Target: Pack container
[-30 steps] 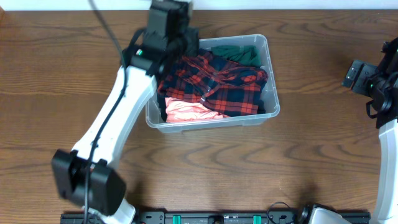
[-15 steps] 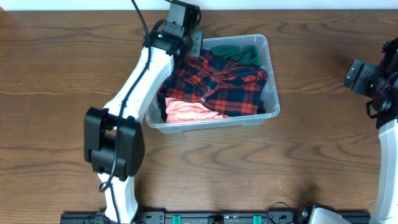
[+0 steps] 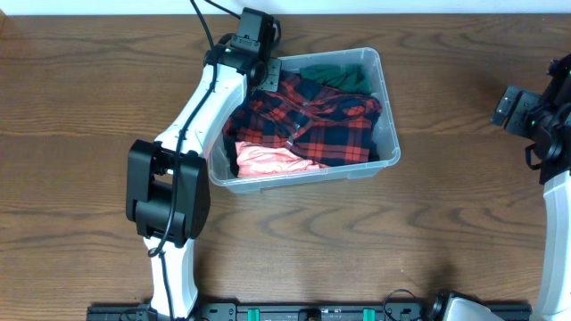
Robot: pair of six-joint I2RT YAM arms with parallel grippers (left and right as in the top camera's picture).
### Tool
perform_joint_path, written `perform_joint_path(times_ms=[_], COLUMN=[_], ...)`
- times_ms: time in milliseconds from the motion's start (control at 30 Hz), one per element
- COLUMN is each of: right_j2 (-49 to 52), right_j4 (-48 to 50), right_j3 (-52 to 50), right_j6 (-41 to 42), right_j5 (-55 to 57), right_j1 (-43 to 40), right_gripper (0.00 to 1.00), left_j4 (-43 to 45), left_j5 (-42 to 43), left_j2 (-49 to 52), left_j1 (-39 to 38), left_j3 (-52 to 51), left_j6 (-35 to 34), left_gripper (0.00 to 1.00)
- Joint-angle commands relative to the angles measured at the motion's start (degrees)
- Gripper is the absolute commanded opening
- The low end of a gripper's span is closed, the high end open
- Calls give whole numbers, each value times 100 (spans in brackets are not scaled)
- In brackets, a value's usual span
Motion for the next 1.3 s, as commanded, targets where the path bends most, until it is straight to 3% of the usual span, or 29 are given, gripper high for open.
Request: perform_joint_path(times_ms=[0, 200, 500, 733, 867, 1267], right_j2=[11, 11, 11, 11, 11, 11], right_j4=[-7, -7, -7, -7, -7, -7], right_j3=[7, 7, 7, 7, 7, 7], right_j6=[37, 37, 37, 37, 37, 37], right_j5=[0, 0, 0, 0, 0, 0], right_j1=[-15, -15, -15, -15, -15, -15], right_gripper=[99, 99, 99, 99, 99, 99], left_j4=[-210, -72, 400, -293, -876, -195], left_j5=[-286, -286, -289, -293, -494, -415], left_j2=[452, 260, -981, -1744, -1733, -1086], left_j1=[240, 179, 138, 138, 138, 125], left_j3=[-101, -81, -55, -55, -68, -94], left_j6=[52, 52, -57, -221, -562, -866], left_gripper=[6, 6, 6, 6, 6, 6])
